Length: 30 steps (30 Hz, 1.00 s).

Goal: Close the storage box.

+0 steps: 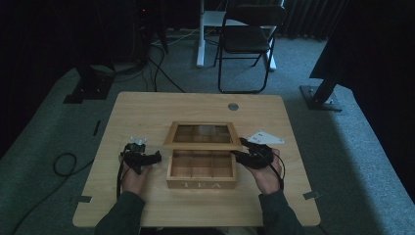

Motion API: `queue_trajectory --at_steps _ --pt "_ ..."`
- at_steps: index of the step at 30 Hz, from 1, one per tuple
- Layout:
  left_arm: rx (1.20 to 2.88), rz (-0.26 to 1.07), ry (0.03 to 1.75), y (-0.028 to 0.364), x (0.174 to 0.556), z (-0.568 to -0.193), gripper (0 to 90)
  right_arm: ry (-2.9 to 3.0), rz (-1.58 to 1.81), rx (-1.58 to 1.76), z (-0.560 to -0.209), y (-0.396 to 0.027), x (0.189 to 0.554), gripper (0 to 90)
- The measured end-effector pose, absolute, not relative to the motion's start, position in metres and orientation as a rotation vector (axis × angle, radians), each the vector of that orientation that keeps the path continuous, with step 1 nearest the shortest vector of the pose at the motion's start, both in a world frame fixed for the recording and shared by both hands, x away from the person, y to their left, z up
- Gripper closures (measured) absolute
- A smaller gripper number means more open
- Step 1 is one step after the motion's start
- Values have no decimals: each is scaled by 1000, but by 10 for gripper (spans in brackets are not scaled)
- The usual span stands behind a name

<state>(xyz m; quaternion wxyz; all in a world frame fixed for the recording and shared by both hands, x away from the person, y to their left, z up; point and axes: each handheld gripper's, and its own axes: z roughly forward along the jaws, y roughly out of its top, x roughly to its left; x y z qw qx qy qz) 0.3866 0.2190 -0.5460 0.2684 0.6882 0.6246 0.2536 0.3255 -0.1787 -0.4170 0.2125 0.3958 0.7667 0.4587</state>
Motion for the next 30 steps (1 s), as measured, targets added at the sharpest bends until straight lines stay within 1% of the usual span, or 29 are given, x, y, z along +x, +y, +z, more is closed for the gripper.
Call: queue_trajectory --at_steps 28,30 --pt "1859 684 1684 219 387 -546 17 2164 1268 1094 -434 -180 312 488" --pt "1859 683 1684 219 387 -546 17 2161 1271 1094 -435 -180 312 477"
